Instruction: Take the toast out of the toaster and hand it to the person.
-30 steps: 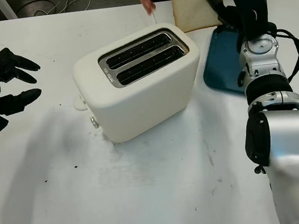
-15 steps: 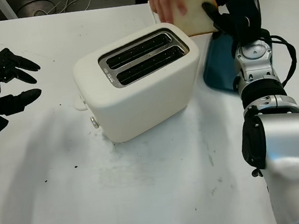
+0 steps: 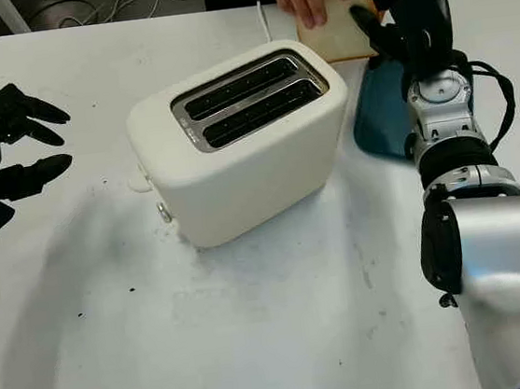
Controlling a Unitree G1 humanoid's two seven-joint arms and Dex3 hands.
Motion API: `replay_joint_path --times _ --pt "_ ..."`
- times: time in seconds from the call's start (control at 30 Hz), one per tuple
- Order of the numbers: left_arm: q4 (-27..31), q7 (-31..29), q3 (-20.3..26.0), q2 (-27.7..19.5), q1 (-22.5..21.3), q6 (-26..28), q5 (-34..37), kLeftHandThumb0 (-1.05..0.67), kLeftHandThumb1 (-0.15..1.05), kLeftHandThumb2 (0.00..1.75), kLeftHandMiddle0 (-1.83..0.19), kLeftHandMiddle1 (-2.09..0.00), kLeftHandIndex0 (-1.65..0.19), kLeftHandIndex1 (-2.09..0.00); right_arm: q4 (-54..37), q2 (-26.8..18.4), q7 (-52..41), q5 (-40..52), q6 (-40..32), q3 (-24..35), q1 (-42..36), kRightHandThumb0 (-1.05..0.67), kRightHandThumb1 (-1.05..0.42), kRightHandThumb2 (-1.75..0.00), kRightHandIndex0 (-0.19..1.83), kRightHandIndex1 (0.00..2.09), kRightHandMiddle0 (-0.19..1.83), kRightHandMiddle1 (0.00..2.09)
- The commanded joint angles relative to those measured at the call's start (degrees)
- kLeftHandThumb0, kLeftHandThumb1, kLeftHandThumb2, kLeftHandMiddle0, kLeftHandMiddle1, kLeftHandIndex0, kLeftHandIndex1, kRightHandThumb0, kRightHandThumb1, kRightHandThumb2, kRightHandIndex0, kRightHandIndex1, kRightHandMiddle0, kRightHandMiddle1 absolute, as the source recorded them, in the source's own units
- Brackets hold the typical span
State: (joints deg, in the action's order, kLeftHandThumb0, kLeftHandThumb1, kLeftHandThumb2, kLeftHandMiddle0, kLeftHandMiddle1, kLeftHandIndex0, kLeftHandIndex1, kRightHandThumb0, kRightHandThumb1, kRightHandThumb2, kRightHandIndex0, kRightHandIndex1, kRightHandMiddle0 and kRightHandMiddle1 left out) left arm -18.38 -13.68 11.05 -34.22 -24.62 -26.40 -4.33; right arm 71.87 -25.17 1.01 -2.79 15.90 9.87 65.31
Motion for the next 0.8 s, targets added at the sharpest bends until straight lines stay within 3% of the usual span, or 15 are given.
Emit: replay_joint_path --times 0.0,0.77 --pt "0.3 0.3 -0.1 0.0 0.4 -0.6 -0.2 -1.05 0.92 0.25 -0.44 -1.40 -0.30 -1.31 -0.1 -0.1 -0.2 0.5 0.4 0.3 0.1 -0.43 -0.92 -0.19 1.04 1.75 0.79 1.75" --pt "-0.1 0.2 0.0 0.4 1.2 -0.5 0.4 -1.05 0.92 0.24 -0.45 -1.41 -0.31 -1.32 -0.4 0.7 0.5 0.8 1.0 1.3 -0.2 -0.43 -0.92 -0.16 1.03 1.75 0.77 1.75"
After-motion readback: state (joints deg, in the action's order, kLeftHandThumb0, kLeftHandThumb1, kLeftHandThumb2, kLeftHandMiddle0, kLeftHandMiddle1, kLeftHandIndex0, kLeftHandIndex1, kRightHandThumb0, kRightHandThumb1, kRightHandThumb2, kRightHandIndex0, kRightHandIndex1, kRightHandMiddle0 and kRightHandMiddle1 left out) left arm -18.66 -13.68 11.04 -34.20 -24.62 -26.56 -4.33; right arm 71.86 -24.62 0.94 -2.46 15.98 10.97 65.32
